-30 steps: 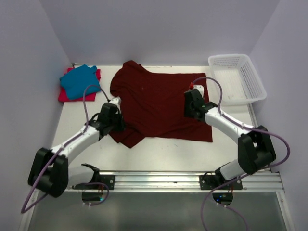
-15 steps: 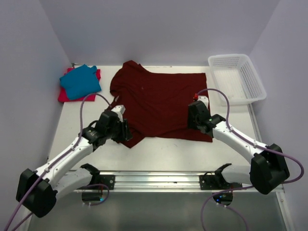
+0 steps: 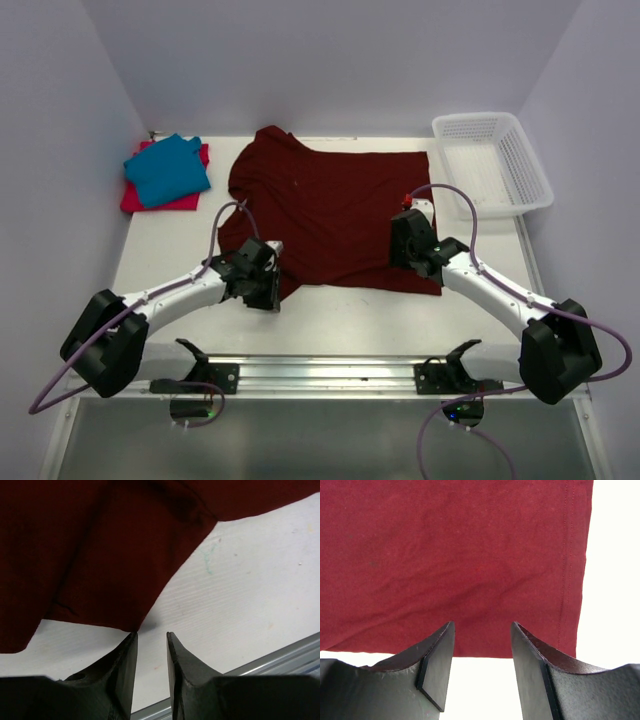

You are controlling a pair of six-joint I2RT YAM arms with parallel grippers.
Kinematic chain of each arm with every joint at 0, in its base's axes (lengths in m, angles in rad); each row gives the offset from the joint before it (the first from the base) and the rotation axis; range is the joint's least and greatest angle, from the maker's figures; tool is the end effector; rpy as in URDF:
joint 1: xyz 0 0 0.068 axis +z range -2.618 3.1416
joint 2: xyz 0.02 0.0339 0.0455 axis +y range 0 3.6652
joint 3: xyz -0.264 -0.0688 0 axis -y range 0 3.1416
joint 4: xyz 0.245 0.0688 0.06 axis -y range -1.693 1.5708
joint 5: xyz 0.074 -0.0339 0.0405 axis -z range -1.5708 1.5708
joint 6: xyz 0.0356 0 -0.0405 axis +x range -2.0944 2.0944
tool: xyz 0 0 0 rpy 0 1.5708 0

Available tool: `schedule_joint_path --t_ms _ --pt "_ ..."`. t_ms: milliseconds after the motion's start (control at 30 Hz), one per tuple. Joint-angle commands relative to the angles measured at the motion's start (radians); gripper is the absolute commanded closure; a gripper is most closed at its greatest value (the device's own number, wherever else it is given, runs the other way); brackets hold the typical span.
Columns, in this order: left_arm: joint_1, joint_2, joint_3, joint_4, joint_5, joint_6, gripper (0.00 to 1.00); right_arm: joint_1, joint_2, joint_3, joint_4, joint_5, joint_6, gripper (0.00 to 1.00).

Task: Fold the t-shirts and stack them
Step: Flatten out the tshirt

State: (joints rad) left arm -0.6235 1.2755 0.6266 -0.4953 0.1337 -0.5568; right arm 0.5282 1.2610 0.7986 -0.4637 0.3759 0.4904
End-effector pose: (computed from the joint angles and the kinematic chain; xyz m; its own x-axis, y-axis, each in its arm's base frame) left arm 0.1757 -0.1322 0.1663 -0.9569 0.0431 -0.2871 0.1387 0.9366 -0.3217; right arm 0.2224 0.1147 0.2237 -0.7400 0.0754 -0.6683 0.0797 0.9965 0.0242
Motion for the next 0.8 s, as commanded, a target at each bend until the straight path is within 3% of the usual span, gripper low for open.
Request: schedule_joint_path --t_ms 0,233,600,767 --pt "-0.005 0.022 0.039 0.001 -0.055 0.015 0.68 0.000 -0.021 0.005 0.011 0.031 0.008 0.48" --pt "-0.076 -0.008 0.143 -0.086 -0.221 0.003 0.69 0.000 -0.017 -0.006 0.011 0.040 0.008 0.48" --pt "-0.116 0.042 0.117 -0.057 -0.213 0.015 0.69 -0.002 -0.015 0.005 -0.001 0.054 -0.003 0.48" --pt "-0.116 0.074 0.122 -0.092 -0.275 0.024 0.68 0.000 -0.023 -0.002 -0.006 0.054 -0.003 0.48"
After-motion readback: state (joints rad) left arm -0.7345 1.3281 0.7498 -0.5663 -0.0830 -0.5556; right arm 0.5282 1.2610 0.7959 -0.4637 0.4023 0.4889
